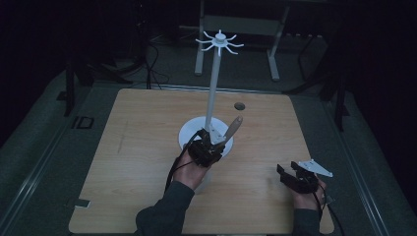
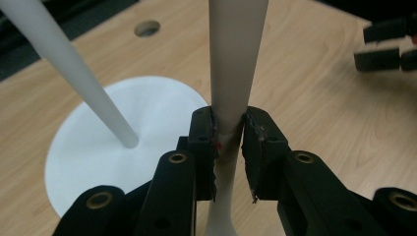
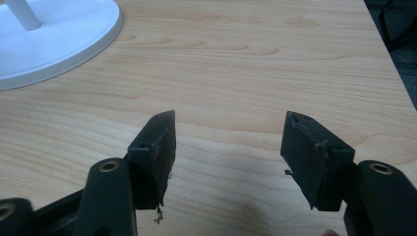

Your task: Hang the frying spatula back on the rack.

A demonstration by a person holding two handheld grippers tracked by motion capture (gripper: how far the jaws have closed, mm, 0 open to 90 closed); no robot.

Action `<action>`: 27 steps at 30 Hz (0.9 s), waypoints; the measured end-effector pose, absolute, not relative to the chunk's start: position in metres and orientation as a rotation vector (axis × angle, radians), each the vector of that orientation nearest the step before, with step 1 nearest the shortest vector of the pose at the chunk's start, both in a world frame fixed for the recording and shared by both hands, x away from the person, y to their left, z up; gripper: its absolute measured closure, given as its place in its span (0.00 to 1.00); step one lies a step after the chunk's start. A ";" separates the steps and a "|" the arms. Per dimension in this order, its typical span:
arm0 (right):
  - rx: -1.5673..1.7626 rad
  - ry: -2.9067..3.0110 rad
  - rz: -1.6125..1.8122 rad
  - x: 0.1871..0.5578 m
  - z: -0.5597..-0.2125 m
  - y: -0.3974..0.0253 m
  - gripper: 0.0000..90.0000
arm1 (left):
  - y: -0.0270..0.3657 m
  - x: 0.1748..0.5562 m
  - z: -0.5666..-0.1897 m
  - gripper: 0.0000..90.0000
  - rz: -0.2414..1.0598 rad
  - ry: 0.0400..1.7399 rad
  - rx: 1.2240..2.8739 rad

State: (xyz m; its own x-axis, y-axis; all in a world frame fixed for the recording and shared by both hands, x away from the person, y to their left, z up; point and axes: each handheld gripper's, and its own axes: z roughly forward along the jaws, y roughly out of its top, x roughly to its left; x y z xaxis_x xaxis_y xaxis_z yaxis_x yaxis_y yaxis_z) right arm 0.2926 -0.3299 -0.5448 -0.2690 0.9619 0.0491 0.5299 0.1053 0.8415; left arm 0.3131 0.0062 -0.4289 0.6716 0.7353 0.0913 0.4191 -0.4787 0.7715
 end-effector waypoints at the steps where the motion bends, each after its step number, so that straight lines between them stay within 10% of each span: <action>1: 1.453 1.859 1.065 0.293 -0.545 -0.330 0.42 | 0.008 0.311 -0.424 0.84 0.573 0.900 2.086; 27: 1.464 1.847 1.056 0.293 -0.545 -0.331 0.42 | 0.015 0.303 -0.411 0.84 0.734 0.994 1.870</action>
